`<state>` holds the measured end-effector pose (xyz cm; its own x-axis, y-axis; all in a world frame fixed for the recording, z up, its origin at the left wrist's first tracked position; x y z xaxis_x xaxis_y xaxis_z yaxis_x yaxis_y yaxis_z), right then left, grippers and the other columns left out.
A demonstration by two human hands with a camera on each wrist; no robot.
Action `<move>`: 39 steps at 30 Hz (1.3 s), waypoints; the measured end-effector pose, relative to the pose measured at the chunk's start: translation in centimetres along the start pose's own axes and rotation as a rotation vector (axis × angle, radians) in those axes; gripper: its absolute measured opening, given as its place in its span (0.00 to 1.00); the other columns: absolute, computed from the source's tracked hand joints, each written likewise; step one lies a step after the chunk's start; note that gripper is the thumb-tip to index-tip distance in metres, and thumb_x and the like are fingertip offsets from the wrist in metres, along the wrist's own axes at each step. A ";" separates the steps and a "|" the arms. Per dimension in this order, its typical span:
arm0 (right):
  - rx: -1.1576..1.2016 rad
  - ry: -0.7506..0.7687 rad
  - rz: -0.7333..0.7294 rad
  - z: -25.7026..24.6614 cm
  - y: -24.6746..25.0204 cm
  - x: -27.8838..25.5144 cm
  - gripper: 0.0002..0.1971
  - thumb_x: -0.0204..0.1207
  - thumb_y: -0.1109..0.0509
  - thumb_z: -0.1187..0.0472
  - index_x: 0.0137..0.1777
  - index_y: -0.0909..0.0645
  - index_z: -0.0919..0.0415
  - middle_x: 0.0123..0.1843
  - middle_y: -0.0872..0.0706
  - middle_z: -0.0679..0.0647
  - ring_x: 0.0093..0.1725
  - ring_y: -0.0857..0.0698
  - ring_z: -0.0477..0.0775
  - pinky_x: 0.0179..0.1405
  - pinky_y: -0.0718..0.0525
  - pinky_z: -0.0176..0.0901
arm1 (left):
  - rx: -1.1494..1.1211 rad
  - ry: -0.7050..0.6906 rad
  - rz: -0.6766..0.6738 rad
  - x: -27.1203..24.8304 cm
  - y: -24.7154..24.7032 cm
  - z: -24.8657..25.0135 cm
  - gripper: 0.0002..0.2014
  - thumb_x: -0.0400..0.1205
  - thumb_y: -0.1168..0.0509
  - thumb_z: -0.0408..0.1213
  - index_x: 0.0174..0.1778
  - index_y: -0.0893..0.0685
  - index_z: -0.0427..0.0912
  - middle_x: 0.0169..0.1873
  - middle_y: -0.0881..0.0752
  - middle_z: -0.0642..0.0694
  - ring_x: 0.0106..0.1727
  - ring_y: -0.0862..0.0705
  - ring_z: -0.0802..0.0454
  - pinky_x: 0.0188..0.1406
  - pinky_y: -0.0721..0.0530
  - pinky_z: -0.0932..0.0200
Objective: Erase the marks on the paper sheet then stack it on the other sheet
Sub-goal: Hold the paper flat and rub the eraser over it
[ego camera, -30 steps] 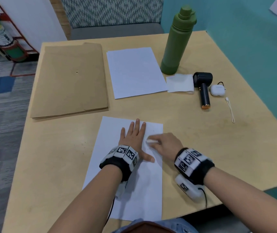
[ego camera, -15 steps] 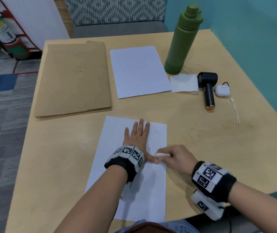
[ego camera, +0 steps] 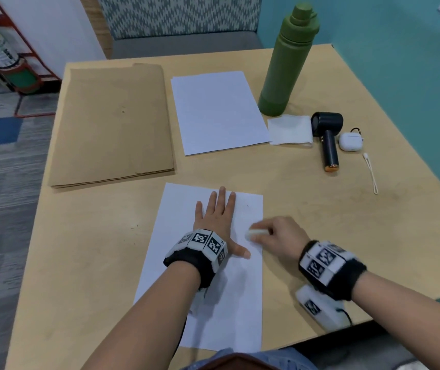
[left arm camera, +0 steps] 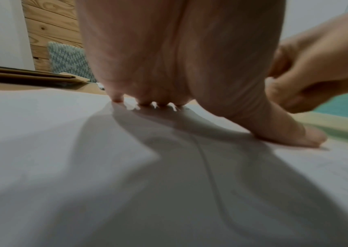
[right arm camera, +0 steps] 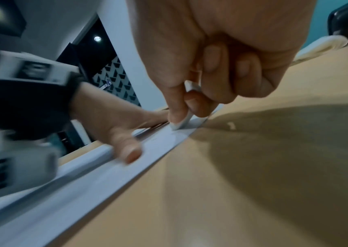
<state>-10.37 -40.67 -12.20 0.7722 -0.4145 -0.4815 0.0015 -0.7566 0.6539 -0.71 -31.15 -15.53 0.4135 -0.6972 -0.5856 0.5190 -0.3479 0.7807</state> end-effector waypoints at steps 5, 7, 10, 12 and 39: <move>0.093 -0.046 0.217 -0.8 2.1 3.2 0.09 0.73 0.32 0.56 0.51 0.12 0.52 0.56 0.11 0.54 0.58 0.15 0.57 0.59 0.18 0.49 | 0.000 0.003 -0.003 0.0 0.1 0.0 0.67 0.65 0.28 0.67 0.79 0.75 0.46 0.78 0.77 0.46 0.80 0.73 0.46 0.77 0.69 0.38; 0.096 -0.025 0.197 -0.4 0.9 1.9 0.09 0.73 0.32 0.56 0.50 0.13 0.57 0.53 0.10 0.57 0.54 0.14 0.58 0.56 0.16 0.53 | 0.000 0.000 0.000 0.0 0.1 0.0 0.67 0.65 0.28 0.67 0.79 0.75 0.46 0.78 0.77 0.46 0.80 0.73 0.46 0.77 0.68 0.38; 0.010 0.005 0.004 0.4 -1.5 -0.7 0.12 0.73 0.31 0.54 0.55 0.14 0.52 0.57 0.11 0.49 0.52 0.16 0.50 0.56 0.19 0.44 | 0.000 -0.002 0.013 0.1 0.0 0.0 0.68 0.64 0.29 0.69 0.79 0.75 0.45 0.78 0.77 0.46 0.80 0.74 0.46 0.77 0.69 0.38; -0.013 -0.006 -0.080 0.7 -1.6 -0.5 0.13 0.72 0.29 0.51 0.54 0.13 0.50 0.56 0.12 0.46 0.51 0.17 0.46 0.56 0.20 0.43 | -0.009 -0.008 0.013 0.1 -0.1 0.0 0.69 0.63 0.29 0.69 0.79 0.75 0.45 0.78 0.77 0.46 0.80 0.74 0.46 0.77 0.69 0.38; -0.066 0.065 0.168 -2.9 0.7 5.4 0.10 0.76 0.35 0.55 0.53 0.15 0.47 0.54 0.11 0.55 0.56 0.16 0.58 0.55 0.18 0.48 | -0.059 -0.072 0.019 0.2 0.6 -1.2 0.68 0.64 0.25 0.63 0.81 0.71 0.43 0.80 0.72 0.49 0.82 0.70 0.51 0.78 0.68 0.47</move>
<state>-4.32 -42.01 -12.62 0.8047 -0.4970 -0.3247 -0.0911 -0.6438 0.7597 0.57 -30.75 -15.45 0.3702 -0.7471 -0.5520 0.5557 -0.2981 0.7761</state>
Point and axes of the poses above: each hand's wrist, its own x-axis towards the middle knuckle, its own y-axis out of the back of the hand, z = x × y, the point moved 6 cm from there along x, towards the middle knuckle
